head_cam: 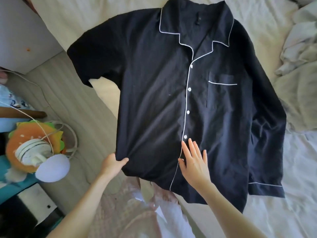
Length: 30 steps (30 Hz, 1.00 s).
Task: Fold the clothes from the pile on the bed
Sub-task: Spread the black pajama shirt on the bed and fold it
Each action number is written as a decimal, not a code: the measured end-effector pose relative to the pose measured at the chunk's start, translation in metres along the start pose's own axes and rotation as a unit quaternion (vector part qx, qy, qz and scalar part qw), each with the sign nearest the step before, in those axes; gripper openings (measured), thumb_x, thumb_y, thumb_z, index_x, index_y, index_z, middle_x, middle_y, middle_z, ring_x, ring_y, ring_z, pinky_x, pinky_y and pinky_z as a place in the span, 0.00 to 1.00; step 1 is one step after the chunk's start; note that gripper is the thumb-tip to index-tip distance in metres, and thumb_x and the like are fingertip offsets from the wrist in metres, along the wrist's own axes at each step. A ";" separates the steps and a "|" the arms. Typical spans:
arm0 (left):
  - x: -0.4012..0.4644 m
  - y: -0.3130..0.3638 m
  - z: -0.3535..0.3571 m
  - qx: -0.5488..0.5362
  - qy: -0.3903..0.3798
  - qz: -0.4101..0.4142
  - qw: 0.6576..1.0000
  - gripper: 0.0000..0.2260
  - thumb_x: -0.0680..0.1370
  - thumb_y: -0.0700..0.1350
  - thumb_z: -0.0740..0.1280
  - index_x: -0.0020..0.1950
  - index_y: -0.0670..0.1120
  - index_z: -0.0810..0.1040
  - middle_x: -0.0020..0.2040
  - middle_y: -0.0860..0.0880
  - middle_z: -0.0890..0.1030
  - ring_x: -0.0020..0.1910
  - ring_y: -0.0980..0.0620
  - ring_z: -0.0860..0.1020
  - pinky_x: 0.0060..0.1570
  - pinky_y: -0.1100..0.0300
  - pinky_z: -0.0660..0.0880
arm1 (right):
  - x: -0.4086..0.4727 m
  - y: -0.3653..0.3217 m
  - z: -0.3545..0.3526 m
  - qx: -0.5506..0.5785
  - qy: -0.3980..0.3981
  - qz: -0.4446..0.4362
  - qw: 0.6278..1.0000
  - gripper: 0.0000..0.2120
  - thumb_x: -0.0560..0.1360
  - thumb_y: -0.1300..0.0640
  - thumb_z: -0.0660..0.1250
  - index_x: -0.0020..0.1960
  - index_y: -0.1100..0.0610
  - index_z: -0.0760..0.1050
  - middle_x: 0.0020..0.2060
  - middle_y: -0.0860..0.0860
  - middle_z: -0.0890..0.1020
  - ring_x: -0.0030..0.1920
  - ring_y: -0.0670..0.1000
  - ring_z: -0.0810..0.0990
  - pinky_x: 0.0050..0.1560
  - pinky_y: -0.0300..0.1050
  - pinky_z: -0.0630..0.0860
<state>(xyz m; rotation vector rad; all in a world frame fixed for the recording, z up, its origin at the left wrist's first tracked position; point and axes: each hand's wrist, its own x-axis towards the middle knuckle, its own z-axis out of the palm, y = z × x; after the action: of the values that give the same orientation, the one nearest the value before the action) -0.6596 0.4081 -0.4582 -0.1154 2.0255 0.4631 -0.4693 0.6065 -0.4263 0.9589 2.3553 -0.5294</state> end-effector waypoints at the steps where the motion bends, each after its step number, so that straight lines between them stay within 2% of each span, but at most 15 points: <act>1: -0.005 -0.009 0.007 0.014 0.028 -0.018 0.999 0.12 0.76 0.43 0.68 0.56 0.39 0.77 0.53 0.40 0.81 0.53 0.41 0.78 0.47 0.54 0.71 | -0.009 0.010 0.002 -0.014 -0.025 -0.020 0.999 0.28 0.81 0.48 0.54 0.78 0.49 0.49 0.77 0.49 0.49 0.77 0.50 0.45 0.74 0.56 0.44; 2: -0.010 -0.017 0.014 0.039 0.032 -0.040 0.998 0.12 0.76 0.43 0.67 0.56 0.38 0.77 0.54 0.39 0.81 0.53 0.40 0.78 0.48 0.53 0.72 | -0.017 0.020 0.004 -0.024 -0.053 -0.037 0.998 0.27 0.81 0.49 0.53 0.78 0.49 0.49 0.77 0.48 0.49 0.77 0.50 0.44 0.74 0.55 0.43; 4: -0.021 -0.029 0.029 0.085 -0.009 -0.079 0.993 0.13 0.77 0.42 0.65 0.59 0.39 0.74 0.57 0.39 0.79 0.54 0.39 0.78 0.53 0.52 0.73 | -0.033 0.040 0.008 -0.029 -0.100 -0.065 0.992 0.24 0.82 0.49 0.53 0.77 0.50 0.55 0.77 0.47 0.51 0.77 0.48 0.45 0.74 0.53 0.43; 6: -0.034 -0.030 0.045 0.116 -0.021 -0.087 0.989 0.15 0.77 0.42 0.65 0.61 0.40 0.70 0.60 0.40 0.77 0.56 0.40 0.77 0.55 0.51 0.73 | -0.046 0.058 0.010 -0.010 -0.096 -0.074 0.993 0.21 0.81 0.51 0.54 0.74 0.51 0.64 0.76 0.47 0.58 0.76 0.47 0.52 0.75 0.51 0.44; 7: -0.040 -0.024 0.053 0.125 -0.001 -0.072 0.990 0.16 0.76 0.42 0.65 0.62 0.41 0.69 0.60 0.40 0.76 0.57 0.40 0.76 0.55 0.51 0.72 | -0.053 0.065 0.009 0.013 -0.065 -0.070 0.995 0.19 0.81 0.53 0.56 0.71 0.53 0.69 0.73 0.49 0.64 0.75 0.49 0.59 0.75 0.52 0.48; 9: -0.053 -0.009 0.071 0.139 0.052 -0.019 0.989 0.20 0.76 0.42 0.65 0.67 0.43 0.66 0.63 0.41 0.72 0.60 0.39 0.73 0.55 0.49 0.70 | -0.066 0.082 0.006 0.062 0.043 -0.040 0.996 0.14 0.76 0.61 0.65 0.61 0.58 0.78 0.63 0.54 0.77 0.65 0.56 0.74 0.70 0.58 0.62; 11: -0.068 0.011 0.091 0.167 0.088 0.075 0.979 0.23 0.77 0.42 0.65 0.71 0.44 0.64 0.66 0.41 0.69 0.63 0.40 0.71 0.57 0.48 0.70 | -0.076 0.104 0.004 0.091 0.149 0.032 0.984 0.13 0.72 0.65 0.69 0.56 0.62 0.80 0.55 0.57 0.81 0.57 0.60 0.79 0.61 0.60 0.70; 13: -0.083 0.033 0.113 0.214 0.090 0.192 0.954 0.25 0.78 0.42 0.64 0.73 0.45 0.62 0.70 0.42 0.66 0.67 0.42 0.67 0.61 0.50 0.69 | -0.081 0.128 -0.002 0.111 0.191 0.129 0.967 0.14 0.73 0.64 0.68 0.59 0.62 0.78 0.57 0.57 0.79 0.59 0.61 0.76 0.60 0.59 0.69; 16: -0.097 0.063 0.147 0.318 0.070 0.318 0.891 0.27 0.78 0.43 0.62 0.76 0.48 0.57 0.77 0.45 0.54 0.74 0.44 0.57 0.67 0.50 0.65 | -0.079 0.171 -0.007 0.138 0.183 0.240 0.943 0.20 0.76 0.58 0.65 0.67 0.60 0.70 0.66 0.56 0.72 0.67 0.60 0.67 0.64 0.59 0.63; 19: -0.105 0.086 0.177 0.399 0.022 0.373 0.837 0.30 0.79 0.44 0.62 0.77 0.52 0.51 0.78 0.47 0.46 0.76 0.43 0.48 0.72 0.48 0.56 | -0.070 0.218 -0.016 0.162 0.139 0.313 0.925 0.32 0.76 0.50 0.64 0.75 0.59 0.57 0.73 0.56 0.61 0.72 0.59 0.59 0.68 0.59 0.57; 21: -0.102 0.097 0.190 0.441 -0.023 0.366 0.819 0.31 0.80 0.46 0.61 0.77 0.53 0.48 0.78 0.49 0.41 0.77 0.43 0.43 0.73 0.47 0.51 | -0.059 0.245 -0.021 0.222 0.104 0.369 0.896 0.38 0.75 0.45 0.66 0.76 0.60 0.51 0.74 0.57 0.61 0.72 0.60 0.60 0.69 0.60 0.60; 23: -0.098 0.107 0.199 0.449 -0.125 0.308 0.830 0.30 0.80 0.47 0.61 0.78 0.53 0.49 0.78 0.52 0.39 0.77 0.45 0.44 0.72 0.46 0.52 | -0.050 0.266 -0.021 0.318 0.094 0.404 0.852 0.37 0.74 0.46 0.68 0.73 0.64 0.56 0.69 0.60 0.67 0.68 0.62 0.66 0.65 0.59 0.66; 25: -0.098 0.117 0.203 0.416 -0.219 0.232 0.851 0.28 0.80 0.48 0.61 0.77 0.52 0.53 0.78 0.53 0.39 0.76 0.48 0.49 0.71 0.48 0.58 | -0.044 0.280 -0.023 0.396 0.102 0.419 0.811 0.24 0.74 0.51 0.68 0.62 0.66 0.68 0.55 0.61 0.76 0.58 0.62 0.74 0.56 0.54 0.72; 27: -0.101 0.129 0.206 0.405 -0.223 0.208 0.862 0.24 0.80 0.49 0.60 0.76 0.50 0.59 0.78 0.52 0.43 0.75 0.48 0.56 0.68 0.52 0.61 | -0.043 0.285 -0.031 0.438 0.114 0.417 0.788 0.10 0.75 0.55 0.65 0.45 0.62 0.74 0.38 0.57 0.77 0.46 0.59 0.77 0.45 0.49 0.72; 30: -0.113 0.155 0.207 0.313 -0.179 0.198 0.911 0.16 0.81 0.51 0.58 0.68 0.52 0.70 0.72 0.49 0.66 0.67 0.50 0.68 0.64 0.56 0.63 | -0.048 0.272 -0.052 0.460 0.183 0.364 0.789 0.09 0.75 0.55 0.63 0.38 0.59 0.72 0.34 0.55 0.75 0.39 0.57 0.75 0.41 0.47 0.73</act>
<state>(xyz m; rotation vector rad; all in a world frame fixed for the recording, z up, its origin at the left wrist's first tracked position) -0.4754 0.6145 -0.4035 0.7356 1.7346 0.0480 -0.2598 0.7915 -0.3979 2.4432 1.6718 -1.2704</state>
